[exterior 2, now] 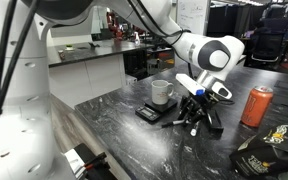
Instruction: Pick up the marker on the left and put it in the white mug
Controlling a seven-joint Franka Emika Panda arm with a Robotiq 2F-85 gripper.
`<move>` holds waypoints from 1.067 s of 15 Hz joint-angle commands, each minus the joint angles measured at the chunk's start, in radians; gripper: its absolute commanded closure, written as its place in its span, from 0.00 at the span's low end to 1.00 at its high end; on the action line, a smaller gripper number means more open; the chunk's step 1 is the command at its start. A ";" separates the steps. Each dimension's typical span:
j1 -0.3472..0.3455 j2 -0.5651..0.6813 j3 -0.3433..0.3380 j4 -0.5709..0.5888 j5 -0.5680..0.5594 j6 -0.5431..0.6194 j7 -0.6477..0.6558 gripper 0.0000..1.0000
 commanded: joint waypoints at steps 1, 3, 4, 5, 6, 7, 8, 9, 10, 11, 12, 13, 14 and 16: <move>-0.015 0.041 0.005 0.047 -0.004 -0.030 -0.003 0.92; -0.016 0.045 0.005 0.052 -0.004 -0.033 -0.002 1.00; -0.016 0.046 0.005 0.056 -0.005 -0.037 -0.002 1.00; -0.016 0.048 0.004 0.058 -0.004 -0.040 -0.002 0.97; -0.017 0.050 0.004 0.061 -0.004 -0.043 -0.001 0.97; -0.017 0.052 0.004 0.065 -0.003 -0.050 0.000 0.97; -0.017 0.051 0.005 0.069 -0.001 -0.063 0.002 0.97; -0.015 0.045 0.006 0.070 -0.001 -0.076 0.004 0.97; -0.011 0.033 0.007 0.066 -0.011 -0.079 0.006 0.97; -0.005 0.016 0.008 0.058 -0.018 -0.077 0.011 0.97; 0.001 -0.004 0.010 0.049 -0.026 -0.073 0.012 0.97; 0.005 -0.018 0.012 0.043 -0.032 -0.068 0.011 0.97; 0.010 -0.033 0.016 0.035 -0.039 -0.062 0.009 0.97; 0.024 -0.072 0.024 0.014 -0.059 -0.038 0.006 0.97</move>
